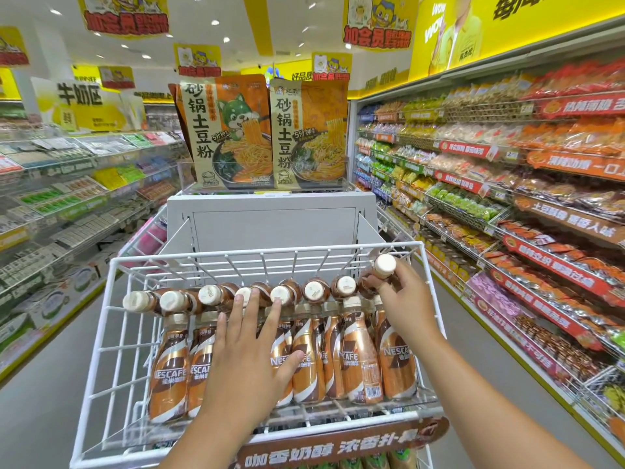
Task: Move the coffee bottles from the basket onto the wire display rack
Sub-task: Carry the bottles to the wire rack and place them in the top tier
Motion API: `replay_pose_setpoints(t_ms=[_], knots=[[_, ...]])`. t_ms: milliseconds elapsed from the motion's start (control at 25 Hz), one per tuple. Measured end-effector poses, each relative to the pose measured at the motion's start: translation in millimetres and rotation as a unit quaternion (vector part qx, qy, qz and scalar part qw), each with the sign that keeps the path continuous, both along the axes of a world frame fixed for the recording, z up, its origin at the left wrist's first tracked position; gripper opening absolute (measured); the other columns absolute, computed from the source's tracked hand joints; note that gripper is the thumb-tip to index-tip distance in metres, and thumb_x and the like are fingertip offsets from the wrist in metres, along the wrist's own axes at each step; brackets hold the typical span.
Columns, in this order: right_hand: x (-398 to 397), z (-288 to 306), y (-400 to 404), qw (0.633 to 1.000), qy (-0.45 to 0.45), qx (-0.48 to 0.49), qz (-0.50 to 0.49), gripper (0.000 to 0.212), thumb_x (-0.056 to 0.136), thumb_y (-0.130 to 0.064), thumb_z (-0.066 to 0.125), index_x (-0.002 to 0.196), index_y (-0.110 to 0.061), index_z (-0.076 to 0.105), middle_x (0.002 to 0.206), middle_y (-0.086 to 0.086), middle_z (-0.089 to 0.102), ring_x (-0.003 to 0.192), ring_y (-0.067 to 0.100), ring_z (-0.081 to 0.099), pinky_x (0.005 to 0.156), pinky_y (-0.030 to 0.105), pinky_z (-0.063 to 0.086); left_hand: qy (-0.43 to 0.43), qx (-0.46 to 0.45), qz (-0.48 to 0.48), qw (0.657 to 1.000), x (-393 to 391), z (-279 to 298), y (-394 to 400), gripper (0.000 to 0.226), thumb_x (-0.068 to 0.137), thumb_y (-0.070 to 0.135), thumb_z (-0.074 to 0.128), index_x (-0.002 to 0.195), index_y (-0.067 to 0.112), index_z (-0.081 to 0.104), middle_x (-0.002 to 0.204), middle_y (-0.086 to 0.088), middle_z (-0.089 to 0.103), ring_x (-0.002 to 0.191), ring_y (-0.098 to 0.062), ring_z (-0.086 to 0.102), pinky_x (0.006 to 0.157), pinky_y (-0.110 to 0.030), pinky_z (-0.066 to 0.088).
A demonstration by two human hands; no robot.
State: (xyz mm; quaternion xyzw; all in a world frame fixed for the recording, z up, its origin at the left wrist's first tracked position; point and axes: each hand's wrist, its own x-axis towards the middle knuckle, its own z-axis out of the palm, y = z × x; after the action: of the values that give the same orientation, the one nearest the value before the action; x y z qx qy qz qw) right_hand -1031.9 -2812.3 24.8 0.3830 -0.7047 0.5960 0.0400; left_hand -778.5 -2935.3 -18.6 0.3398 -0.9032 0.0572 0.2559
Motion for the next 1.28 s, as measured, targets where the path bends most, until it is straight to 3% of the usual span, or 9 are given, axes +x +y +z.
replay_pose_setpoints(t_ms=[160,280,480,600,720,880,1120,1200,1280], knots=[[-10,-5,-8,1.000,-0.009,0.029,-0.007,0.020,0.094,-0.017,0.071,0.112,-0.025,0.067,0.113,-0.009,0.066,0.100,-0.005,0.059,0.081,0.023,0.046,0.003,0.002,-0.002,1.000,-1,-3,1,0.087,0.090,0.083,0.016,0.162,0.035,0.012,0.169,-0.002,-0.008,0.156,-0.023,-0.016,0.122,-0.046,-0.008],[-14,-2,-12,0.998,0.004,0.059,-0.019,0.025,0.095,-0.018,0.070,0.119,-0.023,0.065,0.114,-0.010,0.063,0.097,-0.003,0.058,0.077,0.011,0.041,0.004,0.000,0.000,1.000,-1,-3,1,0.086,0.091,0.083,0.015,0.162,0.034,0.015,0.169,-0.002,-0.006,0.156,-0.023,-0.013,0.122,-0.044,-0.010],[-9,-13,-5,0.999,-0.035,0.008,-0.016,0.022,0.093,-0.010,0.070,0.105,-0.027,0.062,0.104,-0.007,0.067,0.097,0.005,0.064,0.078,0.022,0.049,0.010,0.004,-0.002,1.000,3,2,3,0.086,0.090,0.081,0.013,0.162,0.036,0.005,0.169,0.000,-0.014,0.154,-0.019,-0.024,0.120,-0.041,-0.019],[-10,-13,-11,0.996,-0.074,0.035,-0.039,0.022,0.092,-0.010,0.072,0.102,-0.023,0.057,0.098,-0.005,0.065,0.093,0.010,0.063,0.069,0.025,0.047,0.008,0.008,-0.008,1.000,3,3,5,0.085,0.089,0.081,0.012,0.162,0.037,0.002,0.167,0.001,-0.017,0.152,-0.018,-0.027,0.119,-0.040,-0.021],[-12,-11,-18,0.994,-0.095,0.046,-0.039,0.024,0.088,-0.010,0.075,0.103,-0.023,0.060,0.098,-0.004,0.069,0.091,0.009,0.065,0.071,0.028,0.051,-0.001,0.018,-0.006,1.000,3,4,5,0.086,0.088,0.081,0.010,0.162,0.037,0.004,0.168,0.001,-0.016,0.154,-0.020,-0.024,0.120,-0.041,-0.019],[-11,-11,-18,0.993,-0.096,0.057,-0.041,0.025,0.090,-0.010,0.072,0.094,-0.032,0.061,0.092,-0.009,0.070,0.086,0.004,0.065,0.066,0.022,0.047,-0.014,0.031,-0.010,0.999,3,4,5,0.089,0.084,0.081,0.002,0.161,0.039,-0.005,0.166,0.005,-0.024,0.151,-0.018,-0.030,0.120,-0.041,-0.021],[-8,-6,-16,0.987,-0.146,0.059,-0.028,0.022,0.088,-0.012,0.074,0.105,-0.024,0.068,0.096,-0.007,0.074,0.094,0.013,0.069,0.070,0.025,0.050,-0.039,0.043,-0.010,0.998,5,8,7,0.090,0.079,0.080,-0.005,0.160,0.039,-0.012,0.165,0.004,-0.030,0.150,-0.018,-0.034,0.123,-0.044,-0.016],[-4,-6,-10,0.989,-0.130,0.068,-0.023,0.022,0.089,-0.016,0.074,0.105,-0.027,0.066,0.098,-0.008,0.073,0.096,0.013,0.068,0.073,0.025,0.050,-0.033,0.045,-0.016,0.998,6,9,6,0.090,0.080,0.079,-0.004,0.160,0.039,-0.008,0.166,0.004,-0.026,0.151,-0.018,-0.031,0.123,-0.044,-0.014],[1,-10,-4,0.989,-0.103,0.100,-0.027,0.034,0.089,-0.026,0.073,0.120,-0.030,0.061,0.113,-0.009,0.070,0.108,0.014,0.065,0.083,0.029,0.052,-0.017,0.041,-0.030,0.999,7,11,2,0.086,0.084,0.077,0.002,0.162,0.039,0.003,0.169,0.004,-0.016,0.154,-0.018,-0.024,0.125,-0.045,-0.009]])
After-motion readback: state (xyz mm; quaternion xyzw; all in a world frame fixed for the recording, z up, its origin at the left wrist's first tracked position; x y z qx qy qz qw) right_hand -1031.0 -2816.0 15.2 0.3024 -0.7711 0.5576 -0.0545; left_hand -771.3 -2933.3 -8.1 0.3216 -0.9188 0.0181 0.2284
